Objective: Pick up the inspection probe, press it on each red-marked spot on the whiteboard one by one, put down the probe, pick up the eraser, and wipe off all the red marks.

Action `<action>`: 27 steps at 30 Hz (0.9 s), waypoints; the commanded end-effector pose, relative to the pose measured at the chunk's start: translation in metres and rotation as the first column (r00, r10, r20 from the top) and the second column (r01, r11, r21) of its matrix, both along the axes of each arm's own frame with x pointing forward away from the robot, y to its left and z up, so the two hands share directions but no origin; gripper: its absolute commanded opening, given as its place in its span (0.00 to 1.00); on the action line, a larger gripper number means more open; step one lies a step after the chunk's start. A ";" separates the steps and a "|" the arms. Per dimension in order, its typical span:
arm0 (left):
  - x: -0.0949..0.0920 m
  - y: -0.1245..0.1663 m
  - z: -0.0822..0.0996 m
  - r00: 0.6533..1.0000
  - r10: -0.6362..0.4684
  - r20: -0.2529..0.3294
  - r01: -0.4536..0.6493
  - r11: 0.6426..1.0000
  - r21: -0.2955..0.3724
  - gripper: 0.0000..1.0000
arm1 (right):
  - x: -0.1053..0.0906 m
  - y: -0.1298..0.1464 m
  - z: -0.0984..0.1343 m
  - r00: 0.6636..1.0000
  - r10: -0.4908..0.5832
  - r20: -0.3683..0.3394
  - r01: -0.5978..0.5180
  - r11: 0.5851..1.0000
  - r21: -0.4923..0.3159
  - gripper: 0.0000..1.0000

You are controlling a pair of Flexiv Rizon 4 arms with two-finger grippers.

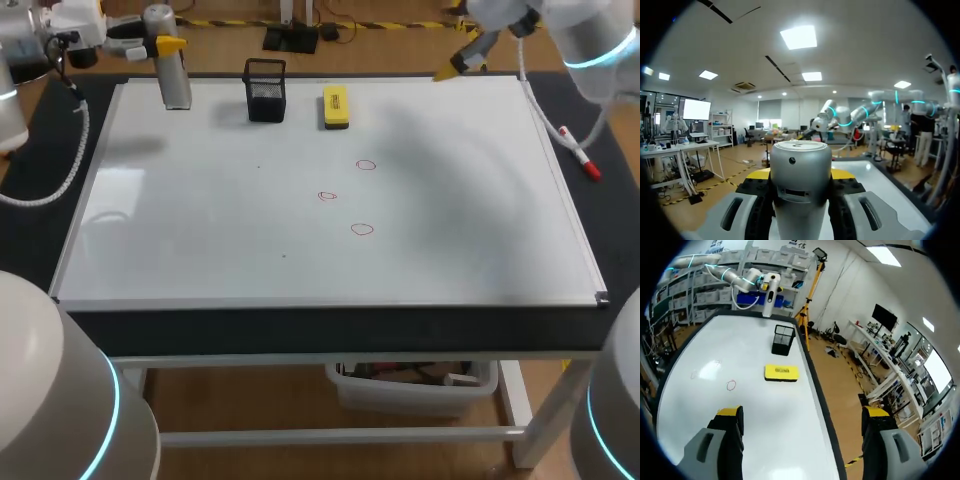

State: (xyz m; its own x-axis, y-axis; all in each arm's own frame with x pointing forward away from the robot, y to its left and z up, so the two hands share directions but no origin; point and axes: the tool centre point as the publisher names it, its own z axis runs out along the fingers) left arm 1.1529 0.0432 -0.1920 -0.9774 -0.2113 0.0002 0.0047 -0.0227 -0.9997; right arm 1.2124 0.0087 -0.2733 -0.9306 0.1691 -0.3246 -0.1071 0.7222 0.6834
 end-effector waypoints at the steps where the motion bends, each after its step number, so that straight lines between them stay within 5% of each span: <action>1: -0.005 -0.002 0.003 0.999 0.054 0.002 -0.054 0.999 0.003 0.00 | 0.026 0.021 -0.011 0.865 0.402 -0.299 -0.494 0.788 -0.368 1.00; 6: -0.005 -0.002 0.003 0.999 0.054 0.002 -0.054 0.999 0.003 0.00 | 0.035 0.029 -0.020 0.799 0.515 -0.311 -0.598 0.620 -0.507 1.00; 8: -0.005 -0.002 0.003 0.999 0.054 0.002 -0.054 0.999 0.003 0.00 | 0.037 0.031 -0.025 0.741 0.575 -0.347 -0.645 0.464 -0.608 1.00; 9: -0.005 -0.002 0.003 0.999 0.054 0.002 -0.054 0.999 0.003 0.00 | 0.038 0.031 -0.025 0.737 0.587 -0.335 -0.632 0.422 -0.650 1.00; 12: -0.005 -0.002 0.003 0.999 0.054 0.002 -0.054 0.999 0.003 0.00 | 0.041 0.036 -0.024 0.763 0.574 -0.295 -0.591 0.437 -0.678 1.00; 27: -0.005 -0.002 0.003 0.999 0.054 0.002 -0.054 0.999 0.003 0.00 | 0.041 0.036 -0.024 0.763 0.574 -0.295 -0.591 0.437 -0.678 1.00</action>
